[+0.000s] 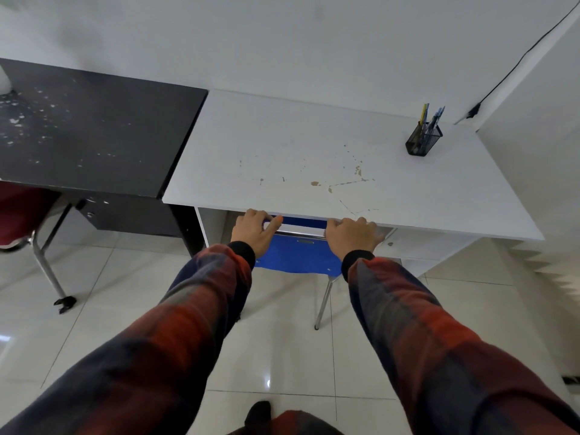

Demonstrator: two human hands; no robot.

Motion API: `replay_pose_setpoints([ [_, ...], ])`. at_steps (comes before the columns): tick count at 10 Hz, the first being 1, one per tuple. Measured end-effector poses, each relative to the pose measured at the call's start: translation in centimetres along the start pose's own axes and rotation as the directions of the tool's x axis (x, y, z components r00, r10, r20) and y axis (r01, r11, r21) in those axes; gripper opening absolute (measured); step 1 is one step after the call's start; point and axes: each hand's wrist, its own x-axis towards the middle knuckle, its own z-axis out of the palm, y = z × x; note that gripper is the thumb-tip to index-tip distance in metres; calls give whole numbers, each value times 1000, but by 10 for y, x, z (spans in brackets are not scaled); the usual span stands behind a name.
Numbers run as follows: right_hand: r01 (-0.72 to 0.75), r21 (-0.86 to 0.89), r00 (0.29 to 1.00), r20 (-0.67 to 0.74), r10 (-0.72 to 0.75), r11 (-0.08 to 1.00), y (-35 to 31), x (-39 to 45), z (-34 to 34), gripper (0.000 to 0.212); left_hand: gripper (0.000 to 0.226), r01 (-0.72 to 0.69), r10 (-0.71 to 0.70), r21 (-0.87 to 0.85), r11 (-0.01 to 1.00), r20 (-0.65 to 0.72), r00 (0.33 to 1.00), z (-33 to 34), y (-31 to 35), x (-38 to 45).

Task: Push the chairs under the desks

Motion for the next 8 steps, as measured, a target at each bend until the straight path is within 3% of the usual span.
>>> replay_pose_setpoints([
  [1,-61,-19,994,87,63,998,-5,-15,-4,72,49,-15,14,-57,998,-7,1000,8,-13,-21],
  [2,15,24,990,140,-19,1000,-3,-35,-5,77,73,1,0,-7,1000,110,994,1,-16,-34],
  [4,151,93,946,274,-172,984,2,-59,-24,71,82,69,-74,28,997,286,955,-29,2,-48],
  [6,202,329,867,378,-325,922,7,-53,-83,53,42,17,-34,68,998,267,963,-75,29,-51],
  [7,210,480,871,303,-386,852,10,-52,-125,44,32,-40,36,12,999,234,972,-100,47,-54],
  [8,262,582,904,131,-407,770,11,-60,-167,32,26,-96,94,1,995,166,982,-125,67,-61],
])
